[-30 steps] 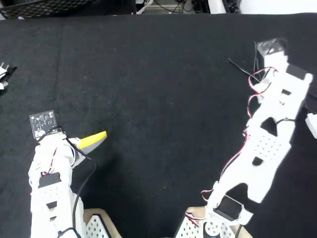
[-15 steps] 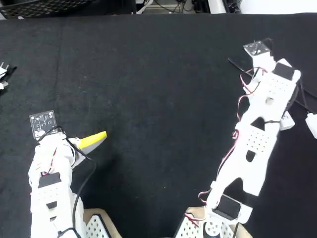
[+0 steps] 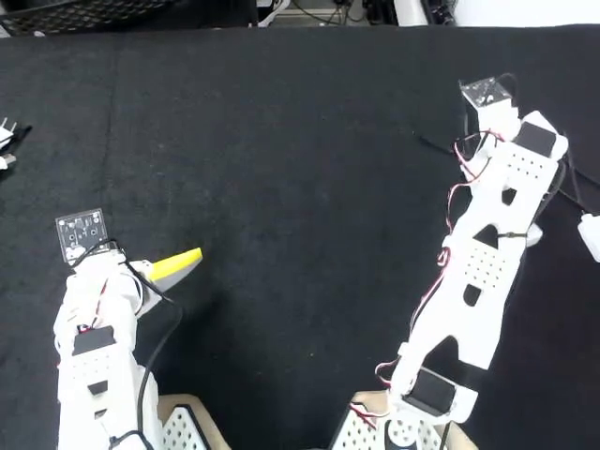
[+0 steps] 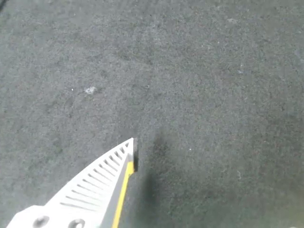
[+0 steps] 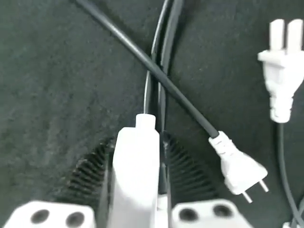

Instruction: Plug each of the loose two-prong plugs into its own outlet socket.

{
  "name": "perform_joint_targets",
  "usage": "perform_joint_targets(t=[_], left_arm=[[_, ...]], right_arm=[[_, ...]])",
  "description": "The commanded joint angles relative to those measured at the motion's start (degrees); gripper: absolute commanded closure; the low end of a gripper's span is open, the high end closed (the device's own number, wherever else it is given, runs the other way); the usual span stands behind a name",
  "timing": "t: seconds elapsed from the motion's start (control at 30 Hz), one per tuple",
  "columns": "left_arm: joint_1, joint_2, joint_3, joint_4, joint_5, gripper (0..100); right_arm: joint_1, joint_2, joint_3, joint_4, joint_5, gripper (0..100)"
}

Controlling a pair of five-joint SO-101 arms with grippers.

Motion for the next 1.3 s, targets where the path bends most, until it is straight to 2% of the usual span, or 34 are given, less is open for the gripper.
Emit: perform_joint_targets(t=[0.0, 0.1, 0.23, 0.57, 0.73, 0.93, 1.27], left_arm=[[0.66, -0.7, 1.1, 0.18, -0.53, 38], [0.66, -0.7, 1.1, 0.18, -0.53, 38], [0.66, -0.7, 1.1, 0.18, -0.53, 38], [0.66, -0.7, 1.1, 0.18, -0.53, 38], [0.66, -0.7, 1.1, 0.18, -0.53, 38], [0.66, -0.7, 1.1, 0.18, -0.53, 38], [0.66, -0.7, 1.1, 0.18, -0.53, 38]], right_arm=[[-0.79, -4.53, -1.89, 3.16, 0.09, 97.9], [-0.79, -6.99, -1.8, 3.6, 0.0, 97.8], [-0.53, -11.3, -1.63, 3.69, -4.13, 98.1], [-1.05, -24.48, -1.45, 3.78, -4.66, 97.9], [-0.88, -29.49, 3.03, 3.78, -4.22, 98.0], [-3.34, -38.99, 20.35, 3.78, -4.31, 98.1], [-17.49, -64.31, 62.55, 2.73, -4.66, 98.1]])
